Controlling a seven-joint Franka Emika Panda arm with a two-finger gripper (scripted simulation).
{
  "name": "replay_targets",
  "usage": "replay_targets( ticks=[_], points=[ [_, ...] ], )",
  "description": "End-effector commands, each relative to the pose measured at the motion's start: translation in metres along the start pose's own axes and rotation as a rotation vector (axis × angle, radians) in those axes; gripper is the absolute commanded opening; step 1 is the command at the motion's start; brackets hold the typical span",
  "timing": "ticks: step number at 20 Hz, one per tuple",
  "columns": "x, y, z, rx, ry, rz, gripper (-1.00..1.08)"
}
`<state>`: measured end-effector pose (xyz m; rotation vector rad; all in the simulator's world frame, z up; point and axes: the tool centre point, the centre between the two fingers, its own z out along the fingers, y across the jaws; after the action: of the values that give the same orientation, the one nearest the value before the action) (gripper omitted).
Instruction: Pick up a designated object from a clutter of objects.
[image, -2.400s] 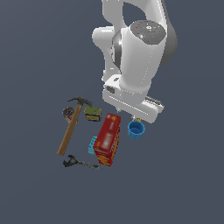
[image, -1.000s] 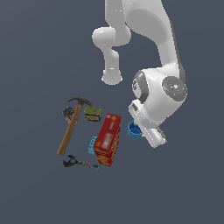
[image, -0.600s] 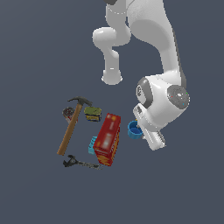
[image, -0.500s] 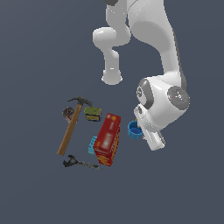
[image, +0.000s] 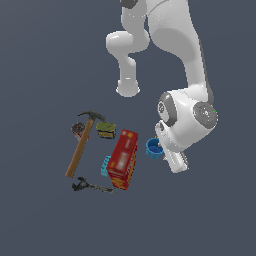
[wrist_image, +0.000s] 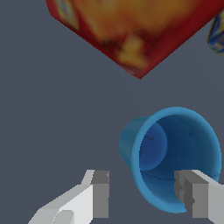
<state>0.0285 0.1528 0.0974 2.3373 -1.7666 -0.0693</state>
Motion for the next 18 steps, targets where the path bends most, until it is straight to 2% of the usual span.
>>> replay_targets(
  ticks=[1,12,13,18],
  points=[
    [0.0,0.0,0.001,0.0,0.0,0.0,0.28],
    [0.0,0.001,0.03,0.0,0.0,0.004,0.28],
    [0.0,0.001,0.03,0.0,0.0,0.004,-1.0],
    [0.0,0.001,0.03,0.0,0.0,0.004,-1.0]
  ],
)
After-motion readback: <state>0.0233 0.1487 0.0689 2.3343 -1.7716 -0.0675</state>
